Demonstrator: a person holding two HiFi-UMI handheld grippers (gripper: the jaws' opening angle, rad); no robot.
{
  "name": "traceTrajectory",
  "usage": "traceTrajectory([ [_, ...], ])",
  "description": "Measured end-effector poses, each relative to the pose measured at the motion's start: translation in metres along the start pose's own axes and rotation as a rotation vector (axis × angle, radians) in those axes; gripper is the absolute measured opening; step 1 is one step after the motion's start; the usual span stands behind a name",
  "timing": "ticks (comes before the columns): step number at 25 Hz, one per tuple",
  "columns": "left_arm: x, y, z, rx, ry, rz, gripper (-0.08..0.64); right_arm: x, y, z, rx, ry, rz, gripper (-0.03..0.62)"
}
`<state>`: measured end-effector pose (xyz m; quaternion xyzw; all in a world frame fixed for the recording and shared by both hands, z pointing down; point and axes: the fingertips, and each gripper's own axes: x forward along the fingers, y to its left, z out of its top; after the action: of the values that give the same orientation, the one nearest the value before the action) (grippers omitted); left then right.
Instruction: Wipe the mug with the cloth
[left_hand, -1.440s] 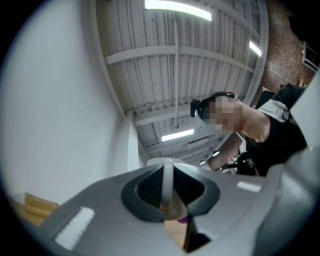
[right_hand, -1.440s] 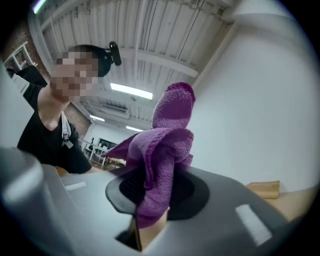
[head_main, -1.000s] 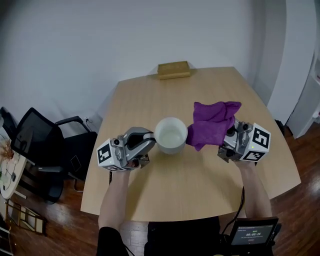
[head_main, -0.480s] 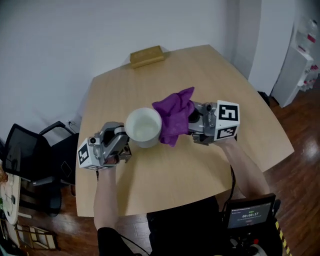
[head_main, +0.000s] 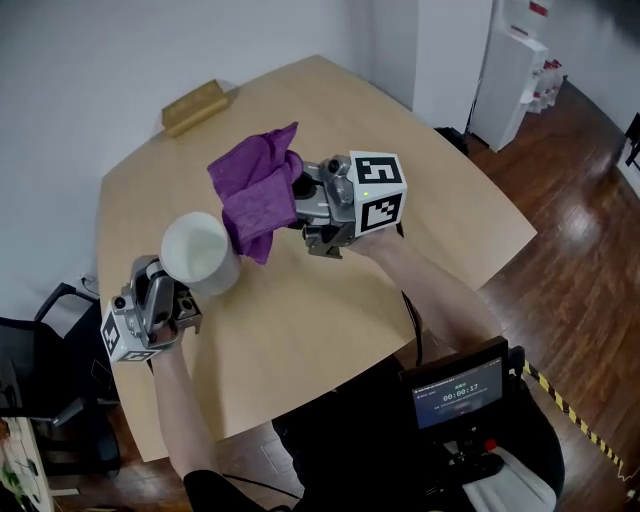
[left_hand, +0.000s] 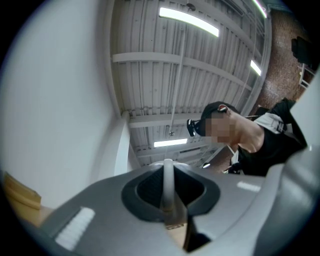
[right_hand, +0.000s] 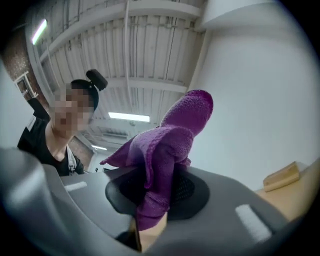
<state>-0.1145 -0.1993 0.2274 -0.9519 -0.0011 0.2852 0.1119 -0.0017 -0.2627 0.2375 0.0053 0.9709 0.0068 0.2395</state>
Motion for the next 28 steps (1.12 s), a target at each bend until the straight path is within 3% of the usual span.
traceTrajectory([
  [2, 0.001, -0.001, -0.004, -0.013, -0.002, -0.007, 0.069, 0.002, 0.003, -0.002, 0.025, -0.014, 0.016, 0.071],
  [12, 0.001, -0.003, -0.003, -0.047, -0.046, -0.025, 0.071, 0.006, -0.004, -0.045, 0.103, 0.138, 0.016, 0.071],
  [17, 0.004, -0.008, -0.004, -0.047, -0.04, -0.051, 0.071, 0.007, -0.007, -0.074, 0.117, 0.255, 0.009, 0.071],
  [23, 0.001, -0.02, -0.006, -0.026, -0.025, -0.087, 0.071, 0.015, -0.006, -0.123, 0.044, 0.467, 0.033, 0.071],
  [25, -0.006, -0.024, -0.012, -0.055, -0.038, -0.144, 0.071, 0.004, -0.011, -0.108, 0.034, 0.425, -0.009, 0.071],
  [28, -0.004, -0.035, -0.017, -0.118, -0.046, -0.227, 0.071, -0.013, -0.001, -0.035, 0.096, 0.14, 0.011, 0.071],
])
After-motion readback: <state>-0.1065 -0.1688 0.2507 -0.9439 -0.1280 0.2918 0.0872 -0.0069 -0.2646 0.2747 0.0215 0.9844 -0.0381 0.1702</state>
